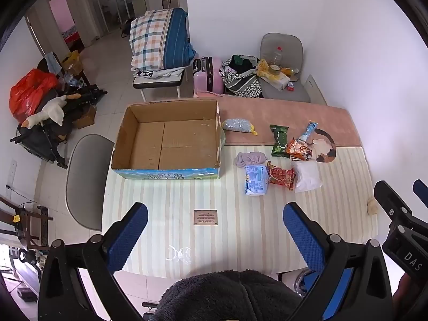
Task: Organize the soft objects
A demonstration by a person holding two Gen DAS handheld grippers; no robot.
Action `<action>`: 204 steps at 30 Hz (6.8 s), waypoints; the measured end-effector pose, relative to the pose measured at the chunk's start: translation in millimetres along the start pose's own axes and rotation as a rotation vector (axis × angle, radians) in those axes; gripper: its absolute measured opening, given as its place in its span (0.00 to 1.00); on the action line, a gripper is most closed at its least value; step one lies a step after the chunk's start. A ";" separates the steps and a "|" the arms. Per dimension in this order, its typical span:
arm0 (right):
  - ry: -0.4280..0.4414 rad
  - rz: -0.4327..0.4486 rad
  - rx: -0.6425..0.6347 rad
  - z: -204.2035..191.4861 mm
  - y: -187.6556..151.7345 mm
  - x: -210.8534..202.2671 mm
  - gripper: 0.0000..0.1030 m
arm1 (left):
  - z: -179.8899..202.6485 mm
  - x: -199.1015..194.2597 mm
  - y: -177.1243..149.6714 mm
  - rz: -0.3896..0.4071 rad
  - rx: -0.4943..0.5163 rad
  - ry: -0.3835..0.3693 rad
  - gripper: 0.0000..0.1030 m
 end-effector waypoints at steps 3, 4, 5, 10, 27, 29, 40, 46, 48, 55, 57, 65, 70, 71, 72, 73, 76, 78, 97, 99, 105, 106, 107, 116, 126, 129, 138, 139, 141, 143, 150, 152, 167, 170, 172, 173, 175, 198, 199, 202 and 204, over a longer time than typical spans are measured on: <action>-0.003 0.002 -0.003 0.5 -0.1 -0.2 1.00 | -0.4 -0.8 -0.3 0.005 -0.002 0.000 1.00; -0.004 0.001 -0.003 0.5 -0.1 -0.3 1.00 | 0.0 0.1 0.0 -0.001 0.002 0.002 1.00; -0.001 0.000 0.000 0.6 -0.1 -0.5 1.00 | 0.0 0.1 0.0 0.002 0.002 0.003 1.00; -0.004 0.001 0.003 -2.4 1.4 -2.1 1.00 | 0.3 0.2 -0.1 0.008 0.002 0.005 1.00; 0.000 0.019 0.008 11.4 9.6 -5.7 1.00 | 8.2 -8.1 16.4 0.019 0.002 -0.006 1.00; 0.002 0.017 0.006 12.8 12.5 -3.9 1.00 | 7.5 -8.5 15.6 0.019 0.002 -0.009 1.00; -0.003 0.019 -0.001 10.2 12.6 -4.0 1.00 | 8.8 -8.2 16.8 0.018 -0.002 -0.012 1.00; -0.006 0.029 0.002 10.8 15.3 -2.3 1.00 | 9.7 -7.7 17.7 0.021 0.000 -0.011 1.00; -0.007 0.031 0.001 9.4 15.1 -1.9 1.00 | 9.7 -7.7 19.0 0.022 0.001 -0.011 1.00; -0.007 0.035 0.003 10.0 17.3 -3.0 1.00 | 10.9 -5.9 23.8 0.025 0.001 -0.013 1.00; -0.013 0.038 -0.002 9.3 17.3 -3.8 1.00 | 11.8 -5.3 24.4 0.025 0.001 -0.012 1.00; -0.012 0.048 -0.005 6.2 16.8 -7.1 1.00 | 7.8 -6.2 24.5 0.028 0.002 -0.012 1.00; -0.015 0.050 -0.010 5.5 18.2 -8.0 1.00 | 7.8 -6.7 24.3 0.028 0.001 -0.013 1.00; -0.013 0.049 -0.010 5.5 18.4 -8.0 1.00 | 7.7 -6.9 23.6 0.029 0.000 -0.013 1.00; -0.013 0.050 -0.010 5.2 17.8 -8.2 1.00 | 7.4 -6.9 24.4 0.029 -0.001 -0.014 1.00; -0.014 0.051 -0.009 4.9 17.4 -8.3 1.00 | 7.2 -7.2 24.2 0.029 0.000 -0.014 1.00; -0.013 0.054 -0.007 5.0 18.3 -8.5 1.00 | 5.1 -8.7 26.3 0.035 0.002 -0.012 1.00; -0.012 0.059 -0.008 5.1 19.4 -8.8 1.00 | 3.6 -10.0 28.0 0.038 0.001 -0.012 1.00; -0.014 0.068 -0.013 3.5 19.2 -10.5 1.00 | 1.6 -9.7 30.8 0.039 0.003 -0.014 1.00; -0.016 0.069 -0.015 3.3 18.7 -10.5 1.00 | 1.5 -9.3 31.3 0.037 0.003 -0.014 1.00; -0.002 0.051 0.003 7.4 19.8 -0.9 1.00 | 6.5 9.0 38.9 0.016 0.024 -0.022 1.00; -0.004 0.044 0.007 10.6 21.1 4.8 1.00 | 8.2 16.8 42.1 0.015 0.028 -0.022 1.00; -0.016 0.037 0.017 16.5 23.1 14.0 1.00 | 9.7 26.9 46.4 0.016 0.032 -0.016 1.00; 0.009 -0.220 0.027 59.5 12.6 182.0 1.00 | 36.2 184.5 54.3 -0.200 0.062 -0.022 1.00; -0.011 -0.544 -0.100 79.6 -39.9 391.8 1.00 | 111.7 349.0 -1.0 -0.532 0.094 -0.122 0.97; 0.002 -0.641 -0.083 86.4 -60.9 433.5 1.00 | 125.7 377.8 -15.2 -0.617 0.089 -0.136 0.97; 0.126 -0.785 0.007 90.4 -97.4 484.0 1.00 | 137.5 428.1 -44.1 -0.733 0.094 -0.119 0.68; 0.135 -0.795 0.012 89.9 -100.8 488.7 1.00 | 136.7 430.2 -46.8 -0.740 0.094 -0.116 0.52; 0.134 -0.808 0.012 89.3 -106.8 498.7 1.00 | 134.5 430.2 -49.8 -0.741 0.094 -0.109 0.47; 0.130 -0.818 0.019 89.8 -115.7 508.7 0.89 | 132.8 429.4 -51.3 -0.727 0.093 -0.106 0.41; 0.122 -0.807 0.057 93.9 -125.4 501.3 0.65 | 128.3 395.9 -39.9 -0.664 0.091 -0.101 0.32; 0.120 -0.787 0.078 100.2 -128.9 484.7 0.63 | 125.1 381.7 -33.6 -0.641 0.086 -0.106 0.31; 0.396 -0.510 0.108 -25.3 -14.5 322.8 0.62 | 32.5 277.8 70.6 -0.390 0.003 -0.186 0.31; 0.449 -0.467 0.075 -92.2 19.4 303.8 0.62 | -14.8 284.0 96.8 -0.367 -0.001 -0.141 0.31; 0.456 -0.460 0.058 -139.1 35.3 302.4 0.62 | -37.2 297.8 111.1 -0.370 -0.001 -0.105 0.31; 0.458 -0.463 0.053 -162.0 42.1 305.3 0.62 | -52.7 301.7 116.4 -0.377 -0.005 -0.095 0.31; 0.453 -0.482 0.045 -201.8 51.9 316.7 0.62 | -81.1 321.8 126.4 -0.403 -0.018 -0.077 0.31; 0.296 -0.663 -0.031 -350.7 28.5 492.8 0.64 | -132.1 508.1 115.2 -0.757 -0.085 -0.192 0.35; 0.295 -0.667 -0.036 -352.1 27.5 495.0 0.64 | -130.3 511.3 115.3 -0.759 -0.079 -0.191 0.36; 0.301 -0.681 -0.052 -354.5 24.7 504.2 0.68 | -130.3 511.7 114.2 -0.769 -0.081 -0.161 0.38; 0.309 -0.693 -0.043 -352.4 24.3 507.3 0.69 | -130.0 509.7 113.5 -0.789 -0.096 -0.158 0.41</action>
Point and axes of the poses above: each gripper's, at about its wrist camera, not at the fingertips, and x roughly the way its jaws point, z to its right, y to its top, the point moved 5 cm from there along x, roughly the way its jaws point, and after that the axes turned 4 degrees about z, right-handed, at the moved point
